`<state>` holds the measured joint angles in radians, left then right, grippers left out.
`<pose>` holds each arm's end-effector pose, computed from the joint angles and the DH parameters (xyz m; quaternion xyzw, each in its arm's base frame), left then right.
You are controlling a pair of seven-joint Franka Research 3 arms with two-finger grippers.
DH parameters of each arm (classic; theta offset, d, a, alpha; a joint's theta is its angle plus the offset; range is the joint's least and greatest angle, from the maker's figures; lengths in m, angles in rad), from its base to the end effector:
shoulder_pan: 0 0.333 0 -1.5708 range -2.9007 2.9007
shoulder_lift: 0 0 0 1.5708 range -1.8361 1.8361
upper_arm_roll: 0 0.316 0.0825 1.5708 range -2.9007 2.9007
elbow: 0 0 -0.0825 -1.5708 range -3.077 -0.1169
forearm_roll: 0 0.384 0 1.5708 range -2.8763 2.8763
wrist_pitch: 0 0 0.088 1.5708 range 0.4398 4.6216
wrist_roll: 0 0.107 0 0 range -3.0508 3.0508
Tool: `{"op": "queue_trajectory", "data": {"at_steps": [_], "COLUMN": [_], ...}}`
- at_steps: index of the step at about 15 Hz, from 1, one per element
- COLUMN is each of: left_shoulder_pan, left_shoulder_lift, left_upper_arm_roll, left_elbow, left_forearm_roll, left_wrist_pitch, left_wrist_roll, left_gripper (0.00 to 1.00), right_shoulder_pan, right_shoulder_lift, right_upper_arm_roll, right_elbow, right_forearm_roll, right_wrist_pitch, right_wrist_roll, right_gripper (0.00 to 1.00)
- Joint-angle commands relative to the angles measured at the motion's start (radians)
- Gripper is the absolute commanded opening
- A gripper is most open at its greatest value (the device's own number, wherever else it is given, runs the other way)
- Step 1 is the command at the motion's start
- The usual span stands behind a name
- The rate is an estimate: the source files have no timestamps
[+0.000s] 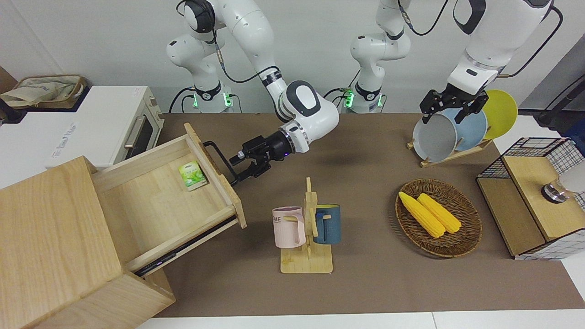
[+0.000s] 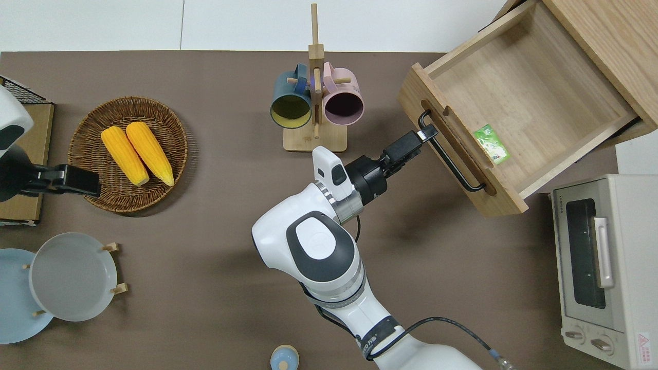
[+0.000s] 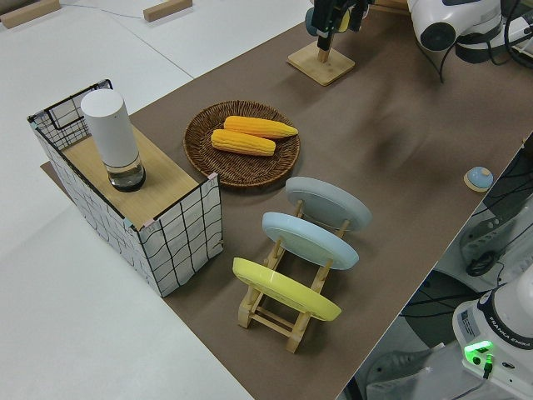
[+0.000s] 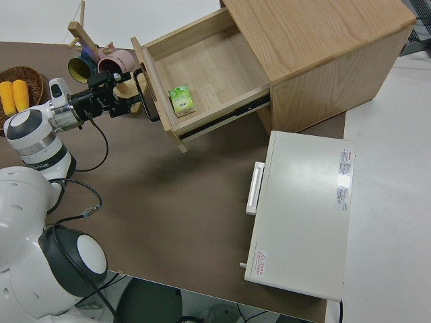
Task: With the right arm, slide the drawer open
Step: 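Open the right gripper and back it away from the handle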
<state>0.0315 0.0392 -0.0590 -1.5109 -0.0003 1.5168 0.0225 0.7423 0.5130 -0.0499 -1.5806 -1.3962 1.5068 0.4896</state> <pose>0.5612 -0.0148 0.6261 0.9995 -0.0250 -0.0166 0.0013 0.5765 0.3417 0.3933 0.7067 0.2183 0.1706 0.6510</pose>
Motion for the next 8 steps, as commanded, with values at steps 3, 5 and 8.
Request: {"op": "queue_trajectory", "data": {"at_steps": [3,5,8], "left_shoulder_pan": [0.005,0.005,0.005], "left_shoulder_lift": [0.011,0.011,0.011], "left_upper_arm_roll": [-0.007,-0.007,-0.007], "left_elbow": [0.024,0.024,0.024], "left_forearm_roll": [0.017,0.017,0.017], "left_wrist_pitch": [-0.020,-0.020,-0.020], "left_wrist_roll": [0.010,0.010,0.010], "left_gripper": [0.99,0.99,0.99], "right_shoulder_pan": [0.035,0.040,0.022], "right_shoulder_lift": [0.025,0.018,-0.033], "right_upper_arm_roll": [0.013,0.016,0.016], "right_elbow": [0.171,0.258,0.323], "right_forearm_roll": [0.156,0.293,0.480], "right_wrist_pitch": [-0.051,-0.059,-0.050], "right_wrist_roll": [-0.009,-0.008,-0.006], "right_gripper": [0.983,0.983,0.983]}}
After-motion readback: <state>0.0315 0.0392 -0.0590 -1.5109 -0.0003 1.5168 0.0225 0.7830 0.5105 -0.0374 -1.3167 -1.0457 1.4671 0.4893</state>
